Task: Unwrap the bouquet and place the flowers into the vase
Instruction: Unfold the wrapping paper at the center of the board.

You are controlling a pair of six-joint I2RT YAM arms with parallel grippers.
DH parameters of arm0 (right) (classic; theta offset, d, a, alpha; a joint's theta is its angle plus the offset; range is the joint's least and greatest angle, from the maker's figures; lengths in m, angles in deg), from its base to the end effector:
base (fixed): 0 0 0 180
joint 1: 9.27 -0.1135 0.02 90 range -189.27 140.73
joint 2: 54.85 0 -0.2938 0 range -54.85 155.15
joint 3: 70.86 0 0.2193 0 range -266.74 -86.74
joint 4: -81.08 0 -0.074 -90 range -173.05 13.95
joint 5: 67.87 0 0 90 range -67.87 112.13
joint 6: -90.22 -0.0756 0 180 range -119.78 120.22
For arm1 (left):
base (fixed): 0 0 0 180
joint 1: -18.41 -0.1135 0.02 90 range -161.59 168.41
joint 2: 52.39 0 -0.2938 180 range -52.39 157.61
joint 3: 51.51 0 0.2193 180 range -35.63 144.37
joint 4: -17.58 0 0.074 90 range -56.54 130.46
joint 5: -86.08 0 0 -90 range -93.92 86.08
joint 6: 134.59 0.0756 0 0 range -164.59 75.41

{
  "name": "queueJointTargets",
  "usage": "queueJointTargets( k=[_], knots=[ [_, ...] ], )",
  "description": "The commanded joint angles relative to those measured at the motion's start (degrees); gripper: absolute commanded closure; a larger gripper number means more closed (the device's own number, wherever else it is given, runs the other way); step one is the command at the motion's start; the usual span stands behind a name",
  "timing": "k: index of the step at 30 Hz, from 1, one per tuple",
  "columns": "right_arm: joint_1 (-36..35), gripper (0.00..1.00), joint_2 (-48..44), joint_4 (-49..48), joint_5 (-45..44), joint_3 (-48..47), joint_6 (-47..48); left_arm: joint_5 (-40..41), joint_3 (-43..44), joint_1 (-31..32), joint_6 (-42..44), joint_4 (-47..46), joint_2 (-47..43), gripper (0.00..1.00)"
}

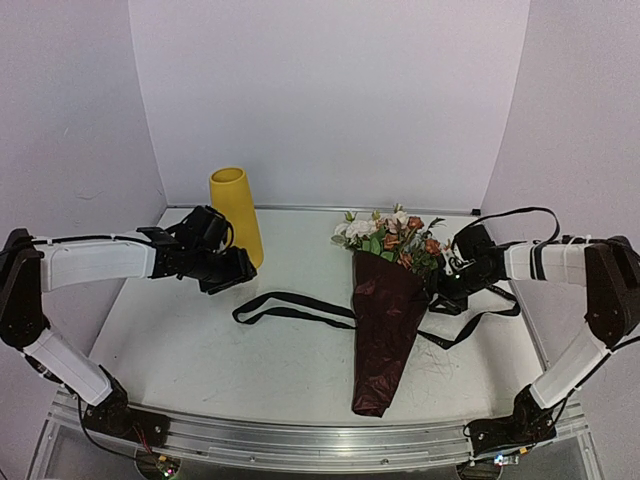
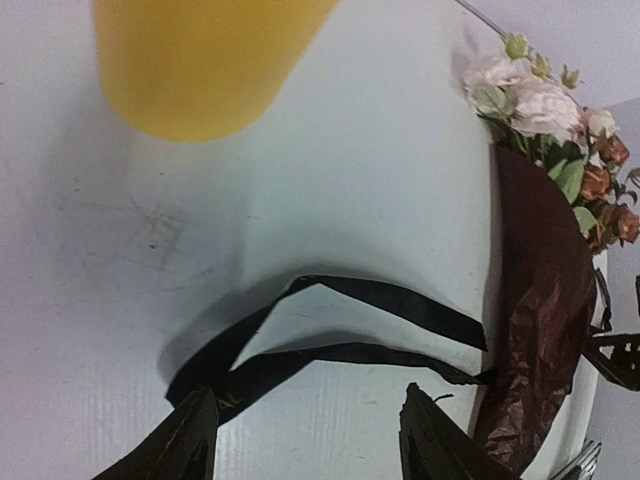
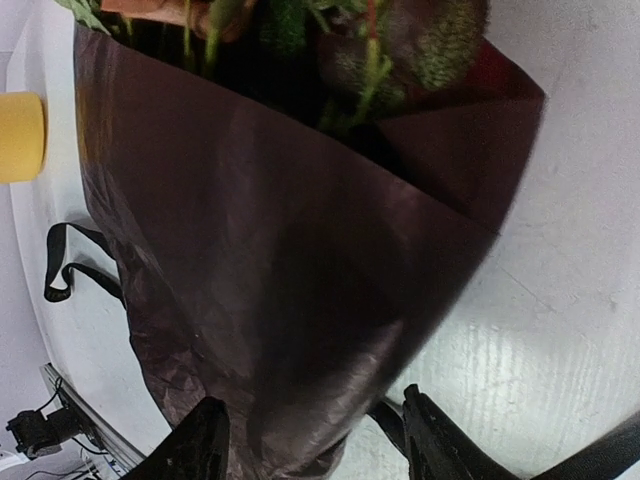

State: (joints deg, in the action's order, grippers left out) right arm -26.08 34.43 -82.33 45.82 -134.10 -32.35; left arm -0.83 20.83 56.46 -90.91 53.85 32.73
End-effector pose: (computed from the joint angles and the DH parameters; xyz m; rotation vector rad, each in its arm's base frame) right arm 0.2963 0.1213 0.2140 0.1105 2.4123 0.8989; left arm 0.2441 -0.1859 0.2448 -0.2067 2.5076 -0.5806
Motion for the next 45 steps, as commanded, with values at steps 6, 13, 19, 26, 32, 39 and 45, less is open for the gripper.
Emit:
queueJointTargets(
  k=[6, 13, 19, 26, 32, 39, 45],
  knots=[
    [-1.1, 0.44, 3.6, 2.9, -7.3, -4.7, -3.3, -1.8, 3.1, 13.6, -2.8, -12.5, 7.6, 0.39],
    [-1.0, 0.47, 7.1, 9.3, -16.5, -9.8, 3.1, -6.1, 9.8, 20.6, -2.6, -17.0, 17.6, 0.38],
    [-1.0, 0.47, 11.3, 10.0, -14.1, -13.2, 6.2, -11.3, 18.5, 24.1, 1.2, -17.4, 25.9, 0.38],
    [-1.0, 0.47, 12.4, 8.1, -5.9, -17.2, 6.6, -16.2, 24.5, 25.5, 0.3, -17.3, 33.0, 0.4],
    [-1.0, 0.42, 8.0, 7.5, -5.6, -15.2, 7.4, -19.7, 27.8, 26.2, -1.7, -17.3, 38.3, 0.44],
    [-1.0, 0.22, 0.0, 7.5, -5.5, -5.8, 7.0, -20.1, 28.1, 26.6, -2.9, -17.3, 39.2, 0.45],
    [-1.0, 0.24, -4.9, 5.9, -1.3, 1.1, 5.2, -15.4, 24.4, 26.8, -2.5, -17.3, 34.3, 0.44]
  ],
)
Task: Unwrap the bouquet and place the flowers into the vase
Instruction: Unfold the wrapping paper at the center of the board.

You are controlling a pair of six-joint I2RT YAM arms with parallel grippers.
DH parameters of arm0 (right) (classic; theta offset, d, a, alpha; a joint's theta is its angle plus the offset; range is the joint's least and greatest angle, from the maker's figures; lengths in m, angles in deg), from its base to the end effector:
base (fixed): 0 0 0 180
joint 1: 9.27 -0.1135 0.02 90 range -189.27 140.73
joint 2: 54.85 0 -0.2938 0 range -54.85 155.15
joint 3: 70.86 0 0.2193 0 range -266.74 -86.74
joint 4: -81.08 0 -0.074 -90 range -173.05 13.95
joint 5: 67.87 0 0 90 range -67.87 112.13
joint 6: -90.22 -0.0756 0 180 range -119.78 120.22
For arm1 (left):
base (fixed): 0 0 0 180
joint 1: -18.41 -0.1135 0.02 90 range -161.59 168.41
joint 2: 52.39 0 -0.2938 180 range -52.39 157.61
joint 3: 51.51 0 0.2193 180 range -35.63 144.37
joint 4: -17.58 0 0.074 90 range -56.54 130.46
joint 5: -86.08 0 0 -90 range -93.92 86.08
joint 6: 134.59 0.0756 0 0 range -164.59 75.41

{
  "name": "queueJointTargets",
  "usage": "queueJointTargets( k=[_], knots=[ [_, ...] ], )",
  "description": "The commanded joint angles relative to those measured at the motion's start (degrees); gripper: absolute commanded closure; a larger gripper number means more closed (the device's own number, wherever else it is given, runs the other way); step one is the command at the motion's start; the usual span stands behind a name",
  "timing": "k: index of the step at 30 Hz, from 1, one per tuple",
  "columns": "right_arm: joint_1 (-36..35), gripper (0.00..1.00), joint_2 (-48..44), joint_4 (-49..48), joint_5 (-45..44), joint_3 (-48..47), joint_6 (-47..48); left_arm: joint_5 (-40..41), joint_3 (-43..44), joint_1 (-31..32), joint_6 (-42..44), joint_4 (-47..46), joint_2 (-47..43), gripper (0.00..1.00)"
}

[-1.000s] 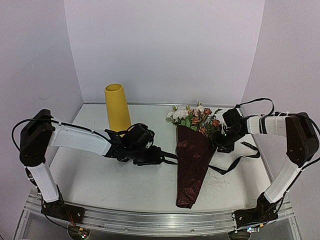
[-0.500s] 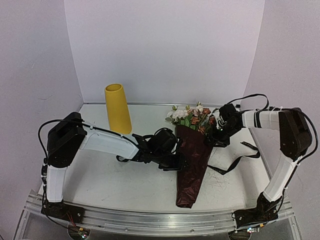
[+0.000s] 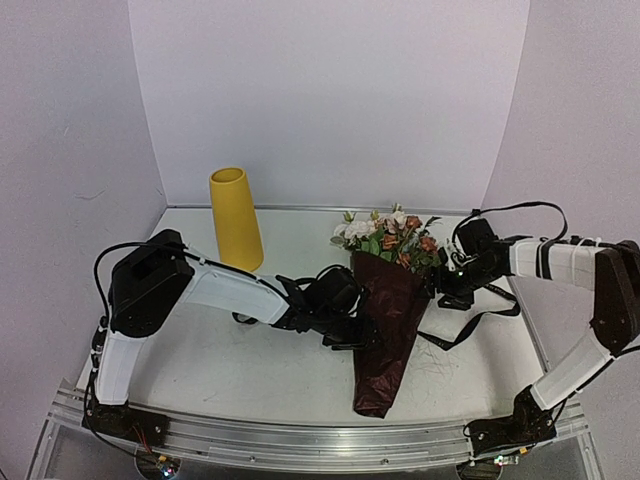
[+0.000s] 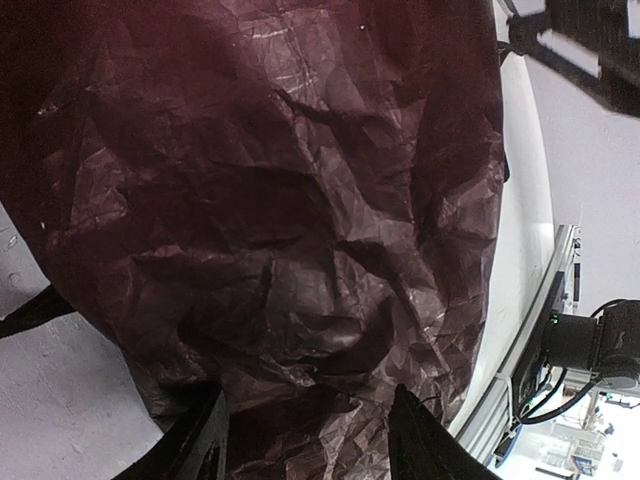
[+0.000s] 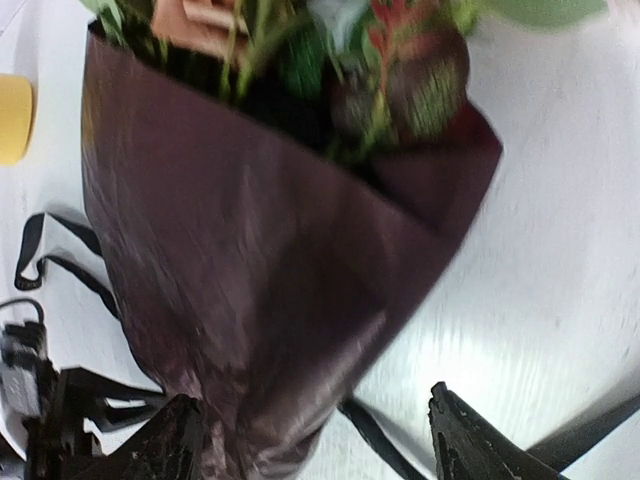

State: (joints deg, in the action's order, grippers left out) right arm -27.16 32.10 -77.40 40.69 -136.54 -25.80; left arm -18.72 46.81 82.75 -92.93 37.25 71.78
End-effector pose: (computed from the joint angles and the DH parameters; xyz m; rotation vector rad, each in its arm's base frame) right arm 0.2930 0.1199 0.2284 -0.0008 2.3932 0.7518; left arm 0.1928 -0.4459 0.1560 0.5177 2.6533 -1.1131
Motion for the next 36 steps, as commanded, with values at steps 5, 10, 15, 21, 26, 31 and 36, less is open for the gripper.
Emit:
queueJointTargets(
  k=[5, 10, 15, 21, 26, 31, 36],
  knots=[
    [-0.5, 0.28, -3.1, -2.9, 6.6, 8.7, -3.6, 6.6, -5.0, 0.5, -0.4, -0.6, -8.4, 0.43],
    [-0.7, 0.33, -1.7, -7.0, 9.8, 12.4, -6.2, 8.8, -6.8, 0.1, -1.3, -0.3, -9.5, 0.41],
    [-0.7, 0.42, -2.9, -7.1, 8.6, 13.7, -6.0, 7.8, -6.5, 0.1, -2.0, -0.1, -8.1, 0.42],
    [-0.7, 0.58, -1.5, -7.2, 10.9, 12.4, -4.5, 6.1, -5.6, 0.1, -3.4, 0.2, -6.2, 0.47],
    [-0.7, 0.6, -0.7, -7.4, 10.6, 10.4, -5.0, 5.1, -4.8, 0.1, -3.2, 0.7, -5.4, 0.55],
    [-0.6, 0.66, 1.6, -7.3, 9.1, 9.7, -5.0, 4.8, -4.7, 0.1, -3.2, 1.5, -5.1, 0.58],
    [-0.6, 0.72, 1.6, -7.3, 8.5, 10.7, -4.5, 4.7, -4.2, 0.1, -3.1, 2.1, -4.4, 0.6]
  ],
)
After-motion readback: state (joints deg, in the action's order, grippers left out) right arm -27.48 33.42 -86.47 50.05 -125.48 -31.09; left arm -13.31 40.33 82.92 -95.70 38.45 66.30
